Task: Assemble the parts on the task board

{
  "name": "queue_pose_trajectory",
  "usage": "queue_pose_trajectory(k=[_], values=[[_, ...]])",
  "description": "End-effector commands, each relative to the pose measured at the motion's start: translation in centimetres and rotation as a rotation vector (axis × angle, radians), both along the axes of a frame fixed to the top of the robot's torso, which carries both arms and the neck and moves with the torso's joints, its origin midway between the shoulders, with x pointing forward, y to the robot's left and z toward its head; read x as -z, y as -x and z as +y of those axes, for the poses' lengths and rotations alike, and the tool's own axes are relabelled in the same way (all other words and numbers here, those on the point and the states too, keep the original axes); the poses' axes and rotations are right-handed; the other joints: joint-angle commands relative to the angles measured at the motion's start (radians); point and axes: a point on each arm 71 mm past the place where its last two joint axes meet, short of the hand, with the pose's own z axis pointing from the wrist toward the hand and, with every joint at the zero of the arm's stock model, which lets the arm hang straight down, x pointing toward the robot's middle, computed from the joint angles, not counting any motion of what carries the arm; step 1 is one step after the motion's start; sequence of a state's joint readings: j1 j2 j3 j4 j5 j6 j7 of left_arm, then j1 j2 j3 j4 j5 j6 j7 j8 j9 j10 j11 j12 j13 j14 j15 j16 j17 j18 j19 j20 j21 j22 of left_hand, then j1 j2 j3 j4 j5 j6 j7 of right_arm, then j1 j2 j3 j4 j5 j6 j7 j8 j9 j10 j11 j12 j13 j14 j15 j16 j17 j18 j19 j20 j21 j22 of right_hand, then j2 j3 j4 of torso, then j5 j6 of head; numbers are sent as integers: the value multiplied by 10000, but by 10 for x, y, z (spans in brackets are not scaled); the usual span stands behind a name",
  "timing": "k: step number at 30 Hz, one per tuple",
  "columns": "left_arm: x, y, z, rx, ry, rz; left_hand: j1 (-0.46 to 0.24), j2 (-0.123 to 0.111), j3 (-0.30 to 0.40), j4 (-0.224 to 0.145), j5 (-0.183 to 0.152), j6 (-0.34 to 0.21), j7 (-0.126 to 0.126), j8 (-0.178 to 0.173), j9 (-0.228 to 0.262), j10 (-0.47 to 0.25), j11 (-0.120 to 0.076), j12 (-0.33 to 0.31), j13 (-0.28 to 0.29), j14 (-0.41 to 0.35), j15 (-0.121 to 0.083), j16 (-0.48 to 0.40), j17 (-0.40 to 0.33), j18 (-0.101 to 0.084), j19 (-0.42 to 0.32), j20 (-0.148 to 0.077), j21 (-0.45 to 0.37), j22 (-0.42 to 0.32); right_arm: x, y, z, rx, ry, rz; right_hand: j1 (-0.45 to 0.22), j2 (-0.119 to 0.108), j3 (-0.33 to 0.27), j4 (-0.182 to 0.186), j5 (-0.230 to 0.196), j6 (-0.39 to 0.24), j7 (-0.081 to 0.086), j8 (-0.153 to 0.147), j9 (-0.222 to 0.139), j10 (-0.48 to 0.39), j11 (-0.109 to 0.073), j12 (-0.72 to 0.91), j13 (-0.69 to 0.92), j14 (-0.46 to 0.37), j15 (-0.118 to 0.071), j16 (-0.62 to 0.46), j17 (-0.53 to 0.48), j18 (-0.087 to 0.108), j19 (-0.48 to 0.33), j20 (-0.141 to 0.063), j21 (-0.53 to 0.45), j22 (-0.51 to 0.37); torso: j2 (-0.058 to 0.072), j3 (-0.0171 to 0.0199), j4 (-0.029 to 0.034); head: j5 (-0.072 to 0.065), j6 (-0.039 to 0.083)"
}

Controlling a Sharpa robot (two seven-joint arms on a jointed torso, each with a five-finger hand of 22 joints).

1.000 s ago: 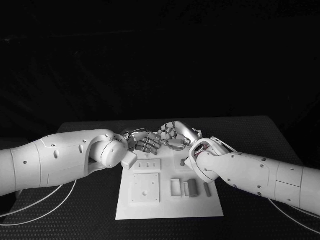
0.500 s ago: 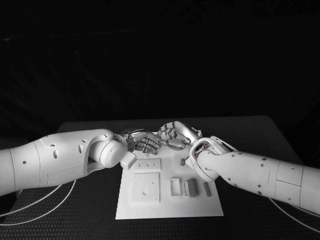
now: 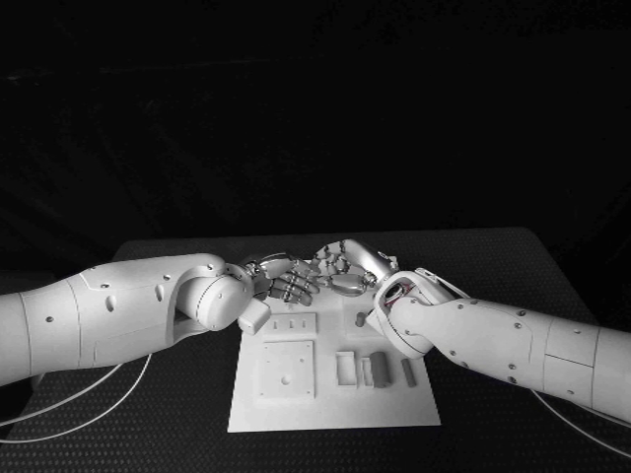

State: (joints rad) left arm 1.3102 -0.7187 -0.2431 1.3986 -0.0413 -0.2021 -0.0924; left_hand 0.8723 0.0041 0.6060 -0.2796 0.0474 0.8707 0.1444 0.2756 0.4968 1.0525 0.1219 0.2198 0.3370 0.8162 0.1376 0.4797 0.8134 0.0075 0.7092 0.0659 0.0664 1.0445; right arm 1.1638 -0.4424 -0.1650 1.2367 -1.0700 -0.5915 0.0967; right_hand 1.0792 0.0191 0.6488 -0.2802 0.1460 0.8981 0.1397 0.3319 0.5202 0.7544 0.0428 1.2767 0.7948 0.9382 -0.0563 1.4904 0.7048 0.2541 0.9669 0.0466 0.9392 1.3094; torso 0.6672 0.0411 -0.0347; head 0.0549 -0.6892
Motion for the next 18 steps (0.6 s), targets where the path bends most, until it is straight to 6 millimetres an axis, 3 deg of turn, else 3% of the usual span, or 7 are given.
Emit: queue_pose_trajectory(k=[1, 3, 18], values=[[-2, 1, -5, 352, 243, 57, -259, -256, -224, -7, 21, -149, 23, -65, -19, -80, 4, -35, -11, -49, 32, -68, -21, -75, -86, -23, -1, -20, 2, 3, 3, -387, 136, 44, 202, 307, 53, -25, 27, 140, 32, 289, 484, 56, -5, -32, -16, 34, -39, 56, -9, 77, 96, -1, 69, 156, 1, 0, 0, 2, -4], [-2, 2, -5, 361, 227, 92, -390, -418, -378, -11, 21, -220, 56, -87, -29, -123, 18, -46, -15, -67, 40, -78, -34, -75, -108, -25, -5, -30, 2, 3, 3, -410, 136, 40, 199, 315, 56, -33, 27, 146, 29, 295, 491, 60, -7, -32, -16, 37, -41, 57, -9, 77, 98, -3, 71, 156, 1, -3, 1, 1, -7], [1, -2, 8, 429, -523, 32, -498, -1023, -696, 55, 24, -497, 294, -113, -48, -387, 121, -83, -28, -123, 88, -110, -106, -75, -176, -34, 5, -94, 1, 6, -7, -818, 105, 252, 188, 311, 66, -65, 26, 174, 13, 324, 527, 84, -20, -37, -19, 53, -53, 56, -4, 77, 108, -14, 79, 159, -4, -1, -1, 28, -38]])
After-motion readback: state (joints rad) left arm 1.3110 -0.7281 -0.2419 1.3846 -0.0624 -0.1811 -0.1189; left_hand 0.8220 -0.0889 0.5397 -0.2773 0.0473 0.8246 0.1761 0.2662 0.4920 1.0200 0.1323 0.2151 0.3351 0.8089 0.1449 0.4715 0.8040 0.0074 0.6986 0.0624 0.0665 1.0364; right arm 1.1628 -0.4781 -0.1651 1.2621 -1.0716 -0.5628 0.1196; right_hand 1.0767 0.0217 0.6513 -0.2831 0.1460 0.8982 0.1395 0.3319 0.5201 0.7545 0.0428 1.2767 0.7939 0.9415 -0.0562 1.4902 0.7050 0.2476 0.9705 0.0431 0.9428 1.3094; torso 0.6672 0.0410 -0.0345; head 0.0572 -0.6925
